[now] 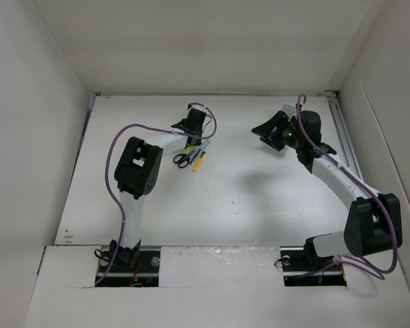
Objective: Sort the stationery into containers
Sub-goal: Pick up the pen from the center of the board, then place the pen in the storage box.
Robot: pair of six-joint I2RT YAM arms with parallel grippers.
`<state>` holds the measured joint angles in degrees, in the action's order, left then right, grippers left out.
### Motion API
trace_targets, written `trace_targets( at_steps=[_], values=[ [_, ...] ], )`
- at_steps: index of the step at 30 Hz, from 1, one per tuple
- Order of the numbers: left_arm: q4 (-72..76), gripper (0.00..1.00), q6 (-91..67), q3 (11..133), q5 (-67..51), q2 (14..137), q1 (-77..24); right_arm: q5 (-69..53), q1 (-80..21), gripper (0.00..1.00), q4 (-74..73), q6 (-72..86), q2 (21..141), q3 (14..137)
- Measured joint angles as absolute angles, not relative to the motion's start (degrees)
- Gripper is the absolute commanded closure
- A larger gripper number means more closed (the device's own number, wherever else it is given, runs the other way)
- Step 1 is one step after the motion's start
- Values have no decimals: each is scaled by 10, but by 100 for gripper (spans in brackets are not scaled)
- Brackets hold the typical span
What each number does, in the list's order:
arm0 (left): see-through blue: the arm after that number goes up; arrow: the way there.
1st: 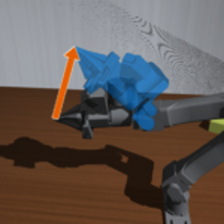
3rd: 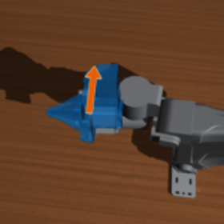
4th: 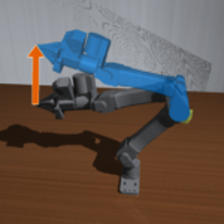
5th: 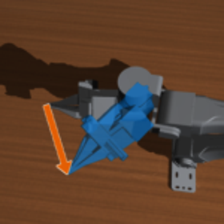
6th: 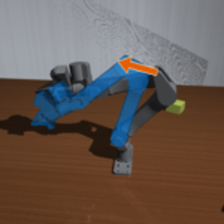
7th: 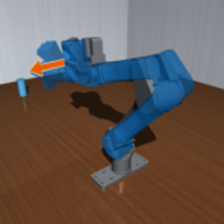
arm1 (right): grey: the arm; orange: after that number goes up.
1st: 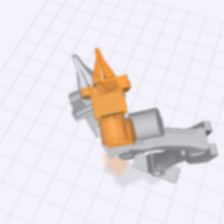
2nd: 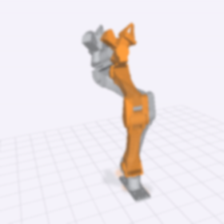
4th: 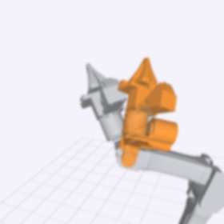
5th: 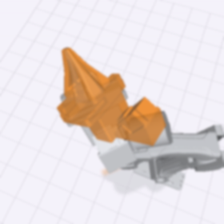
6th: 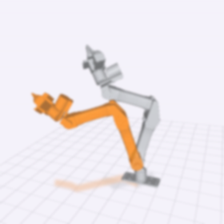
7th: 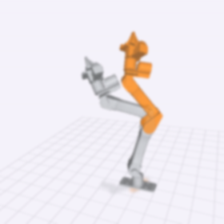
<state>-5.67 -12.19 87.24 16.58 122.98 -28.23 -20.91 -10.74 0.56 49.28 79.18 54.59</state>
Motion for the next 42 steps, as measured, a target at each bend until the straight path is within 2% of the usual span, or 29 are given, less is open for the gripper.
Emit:
trace_targets(
  at_steps=[2, 3, 4, 15, 19, 25, 30, 37, 42],
  values=[
    [-56, 89, -119, 872, 163, 1231, -281, -208, -110, 35, 6, 493, 792, 546],
    [-55, 97, -117, 872, 162, 1231, -281, -208, -110, 35, 6, 493, 792, 546],
    [-55, 100, -117, 872, 162, 1231, -280, -208, -110, 35, 6, 493, 792, 546],
    [-49, 100, -127, 829, 147, 1185, -294, -204, -114, 30, 6, 493, 794, 546],
    [-11, 100, -150, 751, 85, 1084, -300, -205, -117, 23, 6, 491, 796, 546],
    [119, 100, -187, 628, -48, 961, -305, -210, -131, 22, 9, 486, 805, 548],
    [171, 100, -204, 578, -121, 955, -332, -218, -157, 22, 9, 482, 834, 561],
    [204, 100, -207, 577, -166, 955, -383, -225, -174, 22, 9, 475, 867, 573],
    [218, 100, -211, 577, -180, 955, -379, -230, -176, 33, 9, 474, 896, 588]
  ],
)
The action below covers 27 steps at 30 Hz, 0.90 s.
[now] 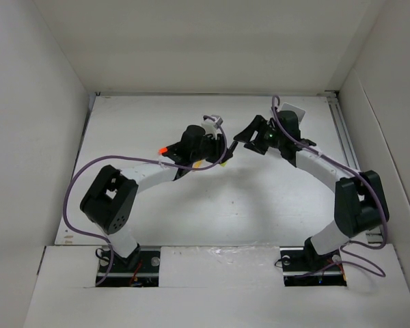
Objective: Sort the stationery into containers
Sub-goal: Place the pen in the storage box.
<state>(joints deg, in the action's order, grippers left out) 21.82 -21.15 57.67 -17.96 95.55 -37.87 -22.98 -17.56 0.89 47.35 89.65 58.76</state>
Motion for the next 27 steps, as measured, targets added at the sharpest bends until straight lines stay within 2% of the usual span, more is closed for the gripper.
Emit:
trace_targets(
  at_steps=[7, 14, 17, 18, 19, 22, 24, 27],
  values=[
    [222, 100, -215, 577, -182, 955, -378, -239, -185, 55, 4, 469, 905, 594],
    [229, 100, -216, 578, -190, 955, -378, -248, -186, 66, 5, 467, 921, 611],
    [231, 100, -215, 578, -193, 955, -379, -251, -189, 67, 5, 467, 934, 614],
    [229, 100, -215, 578, -194, 955, -379, -254, -189, 77, 5, 467, 938, 614],
    [227, 100, -215, 578, -193, 955, -379, -256, -189, 82, 6, 469, 940, 615],
    [224, 83, -215, 578, -193, 955, -379, -260, -190, 93, 5, 472, 941, 619],
    [225, 66, -215, 578, -193, 955, -379, -260, -192, 94, 5, 472, 941, 620],
    [229, 59, -217, 578, -191, 955, -379, -253, -192, 97, 3, 469, 939, 620]
  ],
)
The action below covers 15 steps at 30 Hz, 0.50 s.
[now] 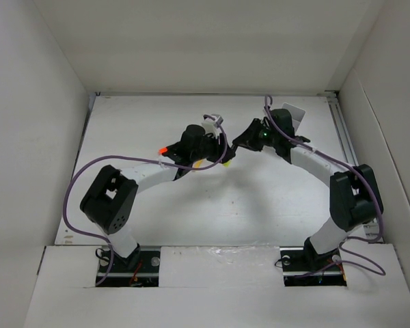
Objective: Sort the stationery into containers
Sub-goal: Place the pen in the storage box.
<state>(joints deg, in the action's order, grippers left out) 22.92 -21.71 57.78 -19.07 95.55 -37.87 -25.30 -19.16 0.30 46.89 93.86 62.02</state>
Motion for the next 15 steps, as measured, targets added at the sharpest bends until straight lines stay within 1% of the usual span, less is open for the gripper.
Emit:
trace_targets(
  at_steps=[4, 5, 6, 9, 12, 15],
  values=[
    [244, 56, -223, 576, -185, 955, -379, -228, -184, 98, -1, 468, 916, 619],
    [249, 54, -226, 574, -182, 953, -379, -222, -178, 98, -2, 470, 907, 618],
    [256, 52, -229, 569, -179, 948, -379, -216, -171, 98, -3, 473, 897, 618],
    [262, 51, -236, 554, -162, 923, -379, -181, -131, 99, -6, 485, 869, 618],
    [267, 50, -242, 527, -132, 884, -380, -111, -92, 99, -12, 501, 846, 620],
    [259, 50, -250, 504, -96, 840, -377, -4, -67, 98, -33, 514, 837, 635]
  ],
)
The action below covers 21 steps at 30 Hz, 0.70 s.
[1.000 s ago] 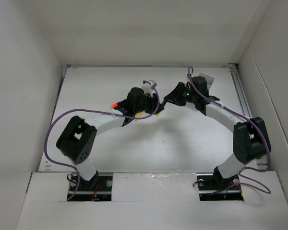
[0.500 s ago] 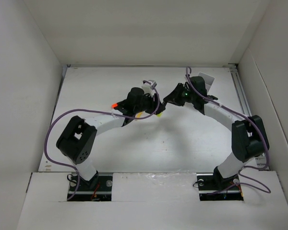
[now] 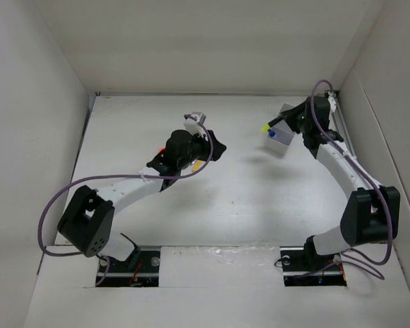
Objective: Sort the stationery into containers
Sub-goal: Place the pen in the storage box.
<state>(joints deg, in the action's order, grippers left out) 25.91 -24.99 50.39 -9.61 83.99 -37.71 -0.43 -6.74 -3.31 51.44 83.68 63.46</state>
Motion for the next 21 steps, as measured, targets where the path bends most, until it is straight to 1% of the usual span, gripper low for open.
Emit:
trace_targets(
  at_steps=[5, 11, 15, 21],
  values=[
    [252, 47, -261, 463, -32, 780, -362, 182, -60, 98, -68, 528, 840, 687],
    [214, 47, -274, 426, 51, 733, -354, 343, -55, 98, -80, 532, 879, 749],
    [191, 47, -289, 425, 89, 710, -354, 412, -52, 100, -97, 522, 937, 803],
    [144, 47, -317, 427, 153, 700, -354, 459, -51, 100, -118, 506, 1008, 849]
  ],
)
